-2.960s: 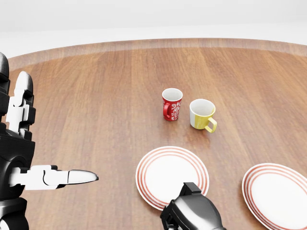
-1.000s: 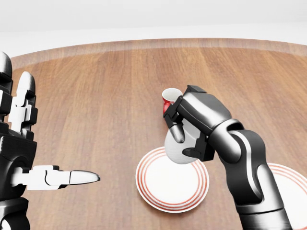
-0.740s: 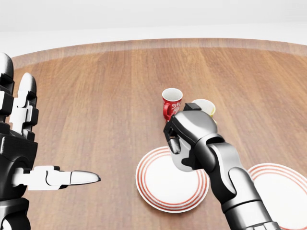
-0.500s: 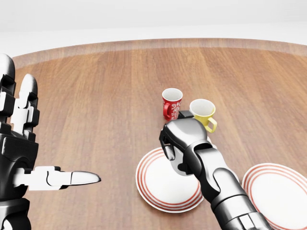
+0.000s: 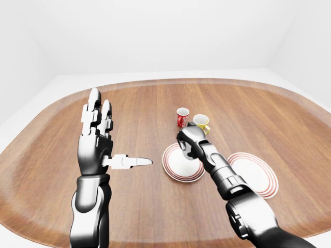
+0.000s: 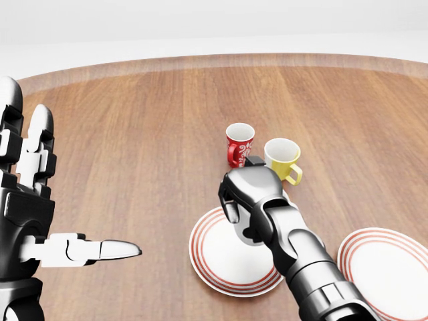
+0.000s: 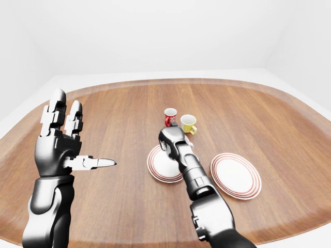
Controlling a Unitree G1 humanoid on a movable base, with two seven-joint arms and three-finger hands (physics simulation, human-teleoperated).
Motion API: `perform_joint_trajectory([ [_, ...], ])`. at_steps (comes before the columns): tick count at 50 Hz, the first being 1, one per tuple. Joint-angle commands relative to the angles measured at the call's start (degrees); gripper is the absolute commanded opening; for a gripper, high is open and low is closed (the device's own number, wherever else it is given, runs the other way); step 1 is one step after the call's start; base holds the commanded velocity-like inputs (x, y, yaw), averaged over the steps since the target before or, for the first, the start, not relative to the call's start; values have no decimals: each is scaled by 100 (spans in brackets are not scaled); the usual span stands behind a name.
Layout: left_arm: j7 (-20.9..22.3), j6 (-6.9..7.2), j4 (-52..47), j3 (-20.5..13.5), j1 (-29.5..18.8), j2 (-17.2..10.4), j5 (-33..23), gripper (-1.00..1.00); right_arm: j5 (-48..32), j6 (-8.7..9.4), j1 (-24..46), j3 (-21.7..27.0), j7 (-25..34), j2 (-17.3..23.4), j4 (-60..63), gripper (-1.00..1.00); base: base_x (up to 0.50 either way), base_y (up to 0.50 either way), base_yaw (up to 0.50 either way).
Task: Put the white mug on the left plate.
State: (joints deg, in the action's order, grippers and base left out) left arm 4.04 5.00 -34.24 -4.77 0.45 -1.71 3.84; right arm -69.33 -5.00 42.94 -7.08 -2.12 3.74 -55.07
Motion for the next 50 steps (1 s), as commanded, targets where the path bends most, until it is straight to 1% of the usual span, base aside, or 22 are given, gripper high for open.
perform_joint_trajectory([
  [1, 1, 0, -3, -3, -4, -2, 0, 100, 537, 0, 100, 28, 78, -49, -224, -100, 0, 0, 0],
  [5, 1, 0, 5, -6, -5, -2, 2, 100, 826, 0, 56, 87, 276, -88, -186, -100, 0, 0, 0],
  [7, 2, 0, 9, -1, -5, -2, 1, 100, 893, 0, 33, 67, 356, -92, -57, -100, 0, 0, 0],
  [10, 3, 0, 3, -5, -6, -3, 3, 100, 1166, 0, -73, 112, 645, -157, 212, -100, 0, 0, 0],
  [11, 3, 0, -2, -5, -7, -3, 4, 100, 1153, 0, -77, 80, 637, -143, 233, -100, 0, 0, 0],
  [12, 4, 0, -10, -4, -5, -3, 6, 100, 1036, 0, -31, 11, 500, -100, 149, -100, 0, 0, 0],
  [21, 3, 0, -11, -5, -4, -2, 4, 100, 945, 0, 0, -4, 331, -105, 12, -100, 0, 0, 0],
  [26, 4, 0, -5, -9, -4, -2, 9, 100, 773, 0, 22, -68, 85, -113, -160, -100, 0, 0, 0],
  [27, 4, 0, -5, -9, -4, -3, 7, 100, 638, 0, 45, -120, -41, -95, -190, -100, 0, 0, 0],
  [35, 0, 0, -1, -2, 3, 1, 6, 100, 547, 0, 49, -90, -104, -122, -249, -100, 0, 0, 0],
  [50, -9, 0, -13, -46, -28, -12, 38, 100, 291, 0, 188, -150, -733, -194, -921, -100, 0, 0, 0],
])
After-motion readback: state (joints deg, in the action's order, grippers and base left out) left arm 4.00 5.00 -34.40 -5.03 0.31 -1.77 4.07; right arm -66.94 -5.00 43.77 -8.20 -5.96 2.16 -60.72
